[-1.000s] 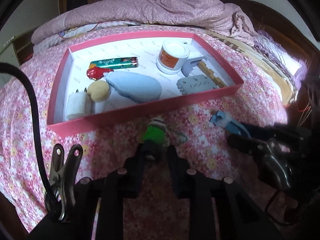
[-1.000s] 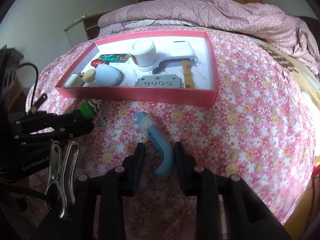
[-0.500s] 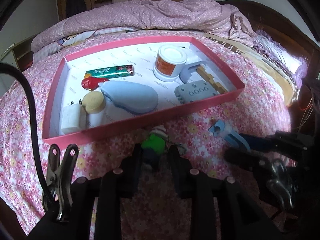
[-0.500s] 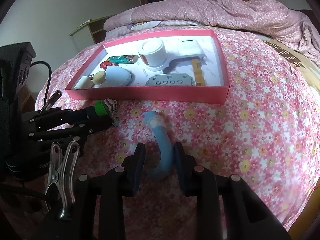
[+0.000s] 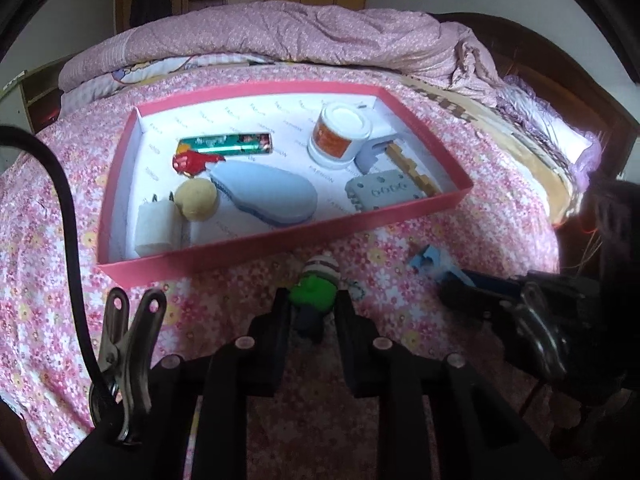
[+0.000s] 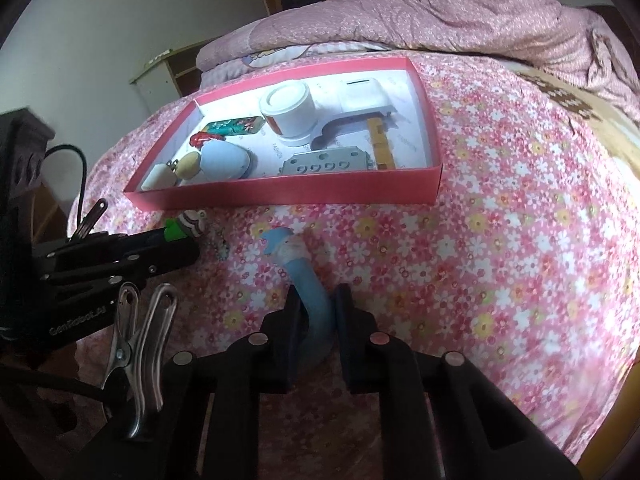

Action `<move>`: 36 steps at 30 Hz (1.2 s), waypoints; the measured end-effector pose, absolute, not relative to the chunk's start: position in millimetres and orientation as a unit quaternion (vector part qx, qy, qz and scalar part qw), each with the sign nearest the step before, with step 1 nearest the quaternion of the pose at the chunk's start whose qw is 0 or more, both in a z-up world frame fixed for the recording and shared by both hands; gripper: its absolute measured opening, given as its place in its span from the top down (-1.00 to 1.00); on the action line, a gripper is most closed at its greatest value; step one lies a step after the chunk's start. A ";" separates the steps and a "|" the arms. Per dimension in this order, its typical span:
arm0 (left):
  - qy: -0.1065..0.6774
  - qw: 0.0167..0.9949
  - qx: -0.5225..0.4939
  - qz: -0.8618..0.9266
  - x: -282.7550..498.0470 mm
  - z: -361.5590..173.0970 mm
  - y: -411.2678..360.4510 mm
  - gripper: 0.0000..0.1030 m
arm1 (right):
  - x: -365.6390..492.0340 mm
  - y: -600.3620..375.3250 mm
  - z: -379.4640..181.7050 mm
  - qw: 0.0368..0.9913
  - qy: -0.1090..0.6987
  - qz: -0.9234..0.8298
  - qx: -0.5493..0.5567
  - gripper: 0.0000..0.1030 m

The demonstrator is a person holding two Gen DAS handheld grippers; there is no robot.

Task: Organize rigid objects
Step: 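Carry the green figurine into the tray with the left tool while the right tool carries the blue piece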

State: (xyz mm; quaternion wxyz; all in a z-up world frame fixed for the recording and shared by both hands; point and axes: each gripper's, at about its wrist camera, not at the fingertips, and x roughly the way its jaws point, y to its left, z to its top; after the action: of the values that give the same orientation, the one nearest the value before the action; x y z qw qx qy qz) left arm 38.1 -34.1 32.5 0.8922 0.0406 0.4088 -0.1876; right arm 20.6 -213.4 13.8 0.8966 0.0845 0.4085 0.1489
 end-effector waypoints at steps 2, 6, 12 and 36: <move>0.401 0.896 0.036 -0.188 35.6 38.5 -32.1 0.55 | 19.8 -213.9 14.2 0.895 0.409 0.151 0.091 0.66; 0.389 0.902 0.025 -0.187 34.6 50.7 -26.7 0.55 | 18.5 -212.8 15.7 0.893 0.409 0.159 0.099 0.66; 0.382 0.907 0.013 -0.176 40.4 59.7 -18.0 0.55 | 15.5 -209.5 23.6 0.897 0.397 0.173 0.095 0.66; 0.354 0.930 -0.007 -0.096 117.8 86.5 12.6 0.55 | 30.3 -233.1 56.9 0.916 0.361 0.143 0.103 0.66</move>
State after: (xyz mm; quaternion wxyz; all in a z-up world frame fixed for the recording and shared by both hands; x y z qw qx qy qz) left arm 117.8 12.6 86.5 0.9302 -0.0067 0.3542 -0.0960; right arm 30.3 -233.1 56.9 0.9156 0.1035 0.3613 0.1431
